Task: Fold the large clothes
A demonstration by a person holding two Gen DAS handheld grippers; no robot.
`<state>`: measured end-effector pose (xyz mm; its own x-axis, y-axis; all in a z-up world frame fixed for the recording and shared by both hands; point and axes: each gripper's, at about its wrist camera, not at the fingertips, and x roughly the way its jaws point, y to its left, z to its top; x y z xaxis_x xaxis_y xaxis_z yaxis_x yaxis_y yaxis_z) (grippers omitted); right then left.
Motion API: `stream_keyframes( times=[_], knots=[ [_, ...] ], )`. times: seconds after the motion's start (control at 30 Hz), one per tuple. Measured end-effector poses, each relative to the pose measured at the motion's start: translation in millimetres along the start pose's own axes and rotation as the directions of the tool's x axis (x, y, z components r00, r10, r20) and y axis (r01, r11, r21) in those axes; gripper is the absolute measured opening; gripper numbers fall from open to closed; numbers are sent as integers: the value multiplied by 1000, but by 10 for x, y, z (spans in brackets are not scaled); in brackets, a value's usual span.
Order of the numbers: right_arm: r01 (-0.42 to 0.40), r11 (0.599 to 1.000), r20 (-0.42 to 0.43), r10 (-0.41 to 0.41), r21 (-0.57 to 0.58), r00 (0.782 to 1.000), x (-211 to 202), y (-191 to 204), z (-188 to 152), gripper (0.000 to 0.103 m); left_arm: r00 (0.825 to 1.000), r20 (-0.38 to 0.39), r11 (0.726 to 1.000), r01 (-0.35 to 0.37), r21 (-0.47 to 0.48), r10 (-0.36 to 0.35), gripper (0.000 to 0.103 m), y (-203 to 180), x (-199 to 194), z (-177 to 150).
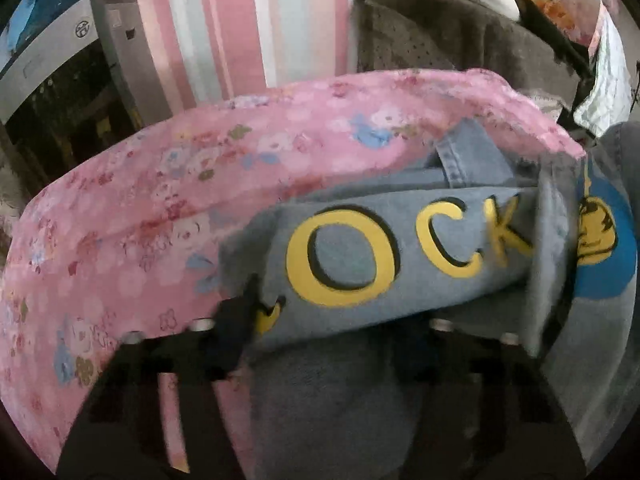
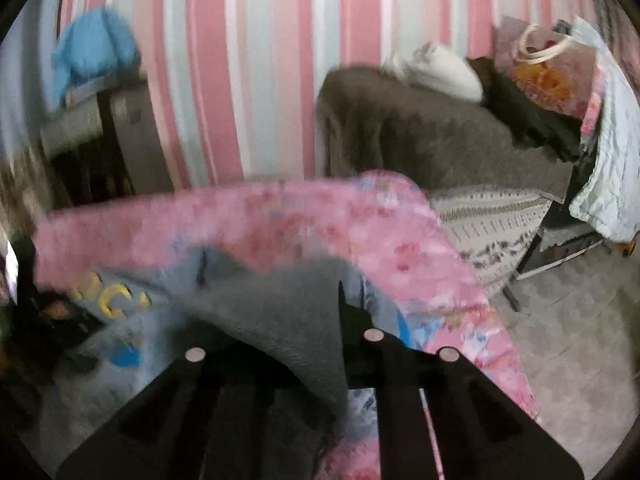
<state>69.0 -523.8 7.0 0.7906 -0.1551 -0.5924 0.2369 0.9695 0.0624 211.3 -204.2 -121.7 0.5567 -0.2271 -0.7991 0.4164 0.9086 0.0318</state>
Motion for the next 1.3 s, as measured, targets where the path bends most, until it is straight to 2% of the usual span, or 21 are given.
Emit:
stream_keyframes(
  times=[0.03, 0.07, 0.1, 0.2, 0.27, 0.37, 0.43, 0.5, 0.53, 0.57, 0.6, 0.63, 0.67, 0.7, 0.73, 0.8, 0.83, 0.9, 0.97, 1.13, 1.3],
  knots=[
    [-33, 999, 37, 31, 31, 999, -72, -38, 65, 8, 1000, 12, 1000, 5, -19, -5, 34, 54, -21, 19],
    [-68, 996, 74, 64, 61, 995, -146, -74, 135, 8, 1000, 23, 1000, -4, -27, 4, 14, 87, -50, 36],
    [-82, 994, 112, 74, 73, 991, -222, -84, 204, 8, 999, 43, 999, -3, -42, 5, 11, 157, -108, 58],
    [-113, 992, 203, 98, 64, 974, -396, -54, 396, 7, 986, 133, 991, -86, -106, 100, 9, 429, -361, 133],
    [-102, 994, 262, 86, 49, 961, -488, -24, 561, 7, 978, 179, 983, -76, -168, 106, 9, 716, -583, 220],
    [-122, 991, 304, 103, 47, 947, -435, 4, 786, 7, 933, 273, 960, -180, -215, 236, 8, 1044, -1018, 386],
    [-158, 986, 337, 132, 49, 932, -362, 46, 945, 7, 915, 307, 942, -174, -286, 262, 8, 1334, -1278, 513],
    [-189, 981, 378, 160, 40, 912, -322, 118, 1053, 8, 890, 340, 932, -203, -301, 303, 9, 1513, -1477, 638],
    [-188, 982, 393, 160, 32, 905, -217, 182, 1120, 8, 885, 342, 930, -216, -298, 315, 9, 1556, -1497, 702],
    [-179, 984, 391, 157, 22, 907, -129, 223, 1151, 23, 885, 334, 928, -227, -296, 323, 10, 1609, -1479, 762],
    [-146, 989, 355, 133, 9, 925, 139, 278, 1182, 40, 886, 330, 923, -224, -313, 327, 12, 1690, -1423, 801],
    [-98, 995, 300, 86, 26, 950, 388, 285, 1164, 67, 882, 324, 918, -242, -315, 344, 15, 1759, -1289, 821],
    [-67, 997, 232, 55, 44, 971, 602, 257, 1131, 77, 900, 243, 915, -293, -277, 362, 19, 1807, -997, 824],
    [-61, 996, 136, 52, 67, 989, 841, 212, 1055, 77, 929, 145, 917, -294, -268, 340, 24, 1869, -739, 759],
    [-62, 995, 28, 60, 81, 998, 1074, 190, 888, 77, 947, 86, 918, -276, -285, 311, 25, 1901, -564, 680],
    [-69, 996, -85, 73, 49, 994, 1250, 235, 592, 77, 969, 23, 928, -230, -292, 247, 36, 1891, -437, 384],
    [-85, 996, -105, 87, 26, 991, 1251, 271, 446, 77, 967, 24, 928, -236, -288, 253, 42, 1840, -471, 258],
    [-94, 996, -130, 92, -9, 987, 1170, 314, 206, 77, 974, 34, 929, -204, -308, 225, 76, 1719, -646, -29],
    [-114, 993, -129, 113, -5, 985, 978, 304, 15, 77, 979, 38, 926, -175, -334, 199, 83, 1623, -835, -270],
    [-128, 991, -77, 130, 23, 989, 404, 216, -290, 82, 980, 66, 924, -151, -352, 186, 85, 1348, -1280, -853],
    [-117, 993, -65, 115, -23, 991, 21, 139, -598, 83, 952, 134, 890, -202, -409, 277, 94, 974, -1752, -1407]
  ],
)
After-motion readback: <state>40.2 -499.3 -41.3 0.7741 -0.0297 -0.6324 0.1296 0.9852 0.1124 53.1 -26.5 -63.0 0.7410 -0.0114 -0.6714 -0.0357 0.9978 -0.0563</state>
